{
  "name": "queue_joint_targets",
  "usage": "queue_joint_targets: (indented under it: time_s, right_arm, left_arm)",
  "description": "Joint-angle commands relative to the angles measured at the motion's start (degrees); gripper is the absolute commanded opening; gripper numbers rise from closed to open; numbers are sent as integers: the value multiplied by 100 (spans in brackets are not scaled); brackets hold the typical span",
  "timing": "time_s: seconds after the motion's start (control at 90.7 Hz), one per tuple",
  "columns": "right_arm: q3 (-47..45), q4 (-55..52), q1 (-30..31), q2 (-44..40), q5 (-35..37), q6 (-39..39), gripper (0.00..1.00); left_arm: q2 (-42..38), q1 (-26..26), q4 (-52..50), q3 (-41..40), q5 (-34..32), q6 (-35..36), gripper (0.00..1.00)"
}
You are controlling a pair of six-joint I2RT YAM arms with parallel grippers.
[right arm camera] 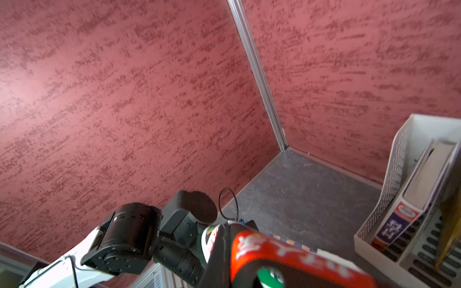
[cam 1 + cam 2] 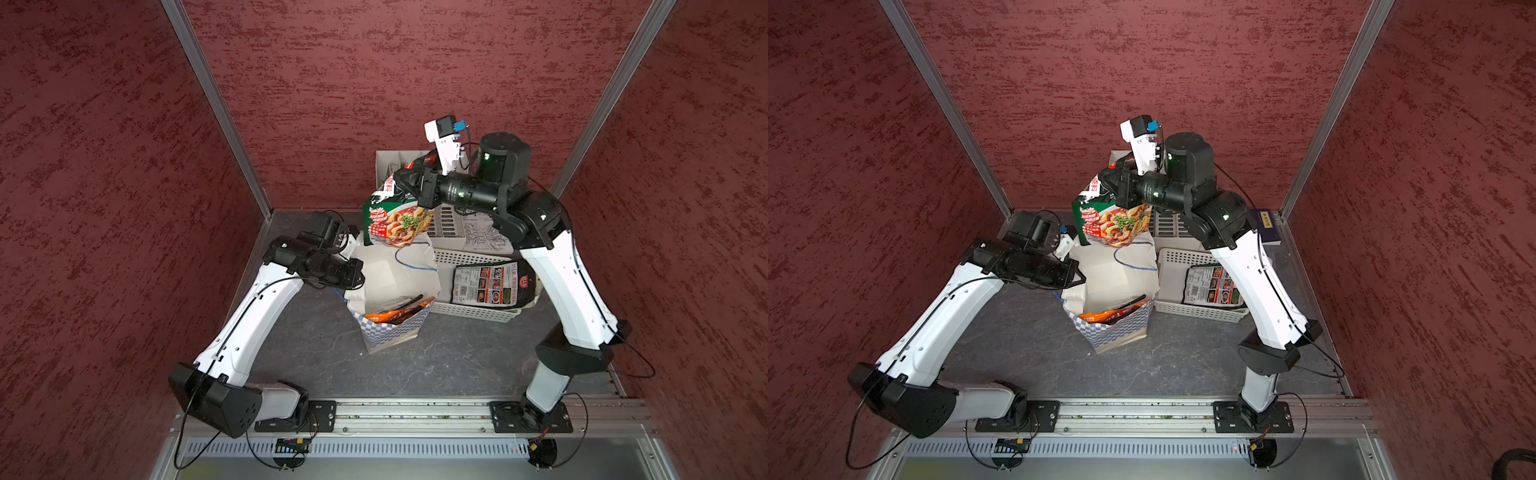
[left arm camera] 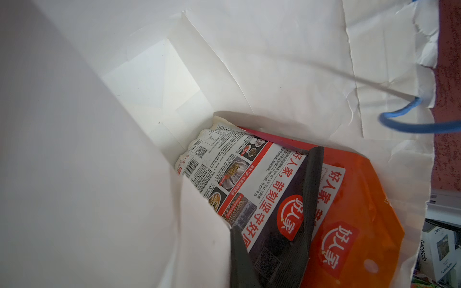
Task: Place the condiment packets inside the bag
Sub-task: Place the condiment packet in the paper bag.
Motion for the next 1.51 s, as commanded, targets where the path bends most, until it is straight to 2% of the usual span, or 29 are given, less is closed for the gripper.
queue_joint_targets:
  time_s: [0.0,0.287,0.518,0.716,0.937,1.124,1.366,1.499]
  right_arm:
    - [-469,678,176,-385,260,-28,0]
    - [-1331,536,416,-511,286,142,0]
    - [-3014,1085,524,-1284,772,530,0]
    - [-4263,1952,702,-1613,832,1097,0]
    - [-5036,2445,1314,-1690,2030,1691,0]
    - [-5381,2697,1732,-1555,2829,1776,0]
    - [-6035,2897,1767,-1693,3211,2283,0]
    - [-6477,3045,1769,-2048,3453,2594,6]
  left_arm:
    - [-98,-32,351,33,-42,122,0]
    - [-92,-31,338,46,-106,134,0]
    - [-107,-32,338,47,-154,138,0]
    - [-34,-32,339,76,-156,124,0]
    - [-18,-32,360,46,-165,126,0]
    - [14,-27,350,88,-113,130,0]
    - [-19,-32,354,61,-113,137,0]
    - [-1,-28,348,76,-113,139,0]
